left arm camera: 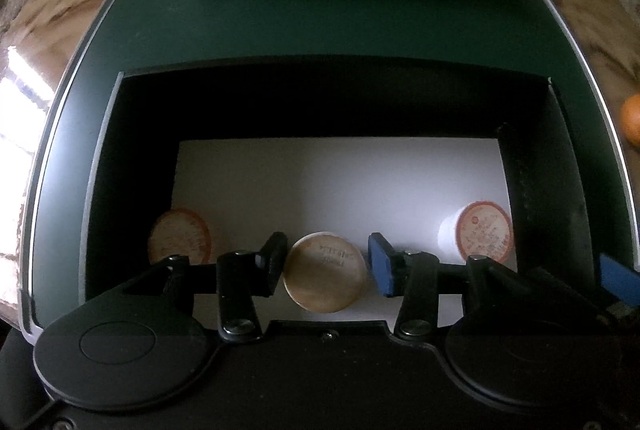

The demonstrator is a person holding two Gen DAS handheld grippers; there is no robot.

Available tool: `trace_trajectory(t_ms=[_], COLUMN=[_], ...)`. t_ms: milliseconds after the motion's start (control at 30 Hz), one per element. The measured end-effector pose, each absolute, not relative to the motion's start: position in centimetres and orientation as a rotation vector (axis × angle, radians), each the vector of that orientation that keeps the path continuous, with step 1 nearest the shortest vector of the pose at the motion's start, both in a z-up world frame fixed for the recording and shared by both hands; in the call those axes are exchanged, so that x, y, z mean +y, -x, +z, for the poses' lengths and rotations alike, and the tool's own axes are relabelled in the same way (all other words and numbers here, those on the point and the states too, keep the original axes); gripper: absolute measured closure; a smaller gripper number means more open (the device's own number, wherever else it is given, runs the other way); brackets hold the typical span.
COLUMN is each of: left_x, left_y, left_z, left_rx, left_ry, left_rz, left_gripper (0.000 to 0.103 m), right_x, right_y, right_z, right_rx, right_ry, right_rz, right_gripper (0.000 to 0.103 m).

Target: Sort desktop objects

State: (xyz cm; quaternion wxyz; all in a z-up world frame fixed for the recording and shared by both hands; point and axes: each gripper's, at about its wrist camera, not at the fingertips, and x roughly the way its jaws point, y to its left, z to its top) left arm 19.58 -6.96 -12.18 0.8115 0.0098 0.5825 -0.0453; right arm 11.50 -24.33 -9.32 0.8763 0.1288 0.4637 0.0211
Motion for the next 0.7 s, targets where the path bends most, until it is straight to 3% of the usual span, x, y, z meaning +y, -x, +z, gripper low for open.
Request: trace_trajectory(t_ms=[600,700], left_x=[-7.73,-7.44], left_y=[-20.15,-19.91], left_z=[-12.34,-11.69], left_rx=[1.181,1.178], left_ry=[-0.044,-0.026], left_rz=[-0.116,-0.13], left_gripper=[0.056,0.052], right_x=[-24.25,-24.25], right_y=[-11.51,-11.53], right_z=[-9.44,-9.43], right_rx=[0.972,0.971], right_ry=[-0.274,-0.274], right_rz=[0.042,0.044], right_gripper=[0.038,0.038])
